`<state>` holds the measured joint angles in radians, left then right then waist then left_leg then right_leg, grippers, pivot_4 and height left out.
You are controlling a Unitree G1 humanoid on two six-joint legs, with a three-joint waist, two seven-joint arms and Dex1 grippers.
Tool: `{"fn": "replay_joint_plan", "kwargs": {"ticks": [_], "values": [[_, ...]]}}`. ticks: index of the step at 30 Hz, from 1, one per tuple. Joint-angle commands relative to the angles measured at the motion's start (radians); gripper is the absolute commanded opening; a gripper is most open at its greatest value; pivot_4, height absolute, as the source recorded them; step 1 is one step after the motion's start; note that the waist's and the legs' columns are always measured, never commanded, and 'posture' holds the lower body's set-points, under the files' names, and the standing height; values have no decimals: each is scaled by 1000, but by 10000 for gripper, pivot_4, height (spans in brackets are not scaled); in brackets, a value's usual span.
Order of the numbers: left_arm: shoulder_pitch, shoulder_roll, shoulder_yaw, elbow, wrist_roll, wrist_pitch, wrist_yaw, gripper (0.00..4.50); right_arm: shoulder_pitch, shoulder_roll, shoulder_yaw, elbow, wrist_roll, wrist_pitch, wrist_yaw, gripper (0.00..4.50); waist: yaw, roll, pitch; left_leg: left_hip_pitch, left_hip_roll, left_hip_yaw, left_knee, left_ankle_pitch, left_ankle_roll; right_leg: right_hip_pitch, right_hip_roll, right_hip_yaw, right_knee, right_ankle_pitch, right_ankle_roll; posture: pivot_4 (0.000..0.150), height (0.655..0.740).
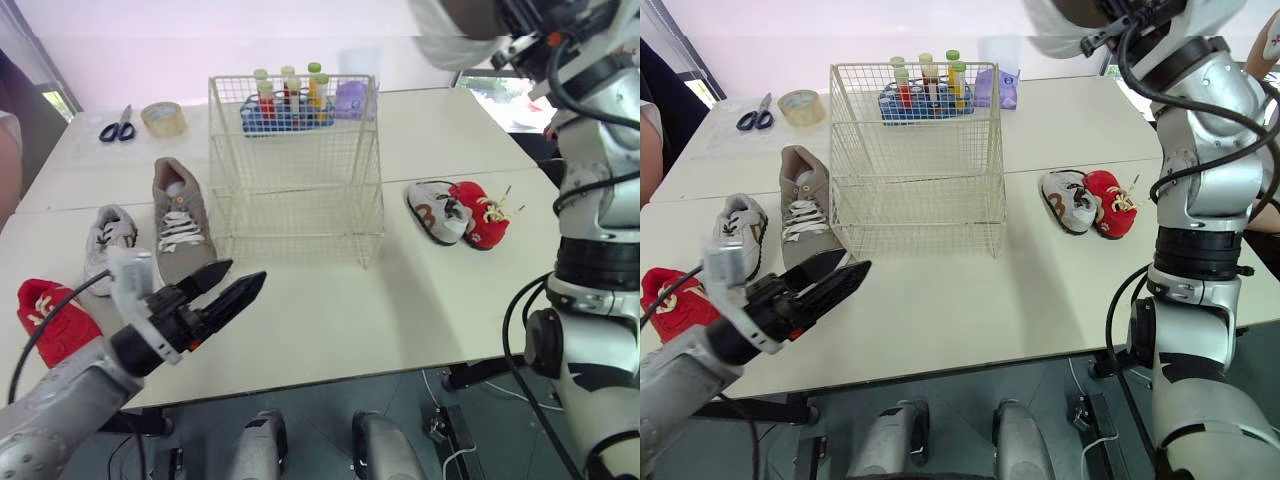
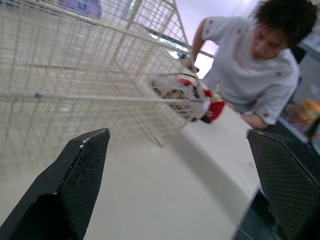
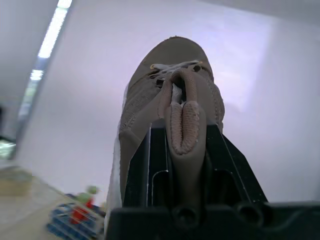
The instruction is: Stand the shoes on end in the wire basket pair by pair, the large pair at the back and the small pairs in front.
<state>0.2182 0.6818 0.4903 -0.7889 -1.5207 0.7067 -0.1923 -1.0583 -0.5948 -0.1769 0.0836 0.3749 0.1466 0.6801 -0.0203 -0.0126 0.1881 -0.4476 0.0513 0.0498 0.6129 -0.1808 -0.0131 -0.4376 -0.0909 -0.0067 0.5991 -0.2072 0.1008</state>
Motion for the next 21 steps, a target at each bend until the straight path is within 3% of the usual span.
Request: {"fn": "replay_joint_plan", "kwargs": {"ticks": [1,8,14,21], "values": [[-26,44,134,27,-151,-75,29,45000,-62,-35,13,-50,90,21,149,1487,5,1,0,0,0,0,0,0,0,0,0,0,0,0,0,1500,7400],[-174,102,210,100,-306,-189,152,45000,-9,-60,74,-167,205,160,339,1487,6,0,1,1,-1,6,3,-1,-4,2,-5,0,-4,2,-4,1500,7400],[-346,119,147,175,-309,-230,223,45000,23,-58,90,-224,231,184,394,1487,9,-1,1,1,-1,9,3,-1,-4,2,-6,0,-4,3,-5,1500,7400],[-449,99,36,250,-215,-211,228,45000,45,-22,100,-304,259,212,379,1487,7,-1,1,2,-1,9,2,-1,-3,1,-5,0,-2,3,-5,1500,7400]]}}
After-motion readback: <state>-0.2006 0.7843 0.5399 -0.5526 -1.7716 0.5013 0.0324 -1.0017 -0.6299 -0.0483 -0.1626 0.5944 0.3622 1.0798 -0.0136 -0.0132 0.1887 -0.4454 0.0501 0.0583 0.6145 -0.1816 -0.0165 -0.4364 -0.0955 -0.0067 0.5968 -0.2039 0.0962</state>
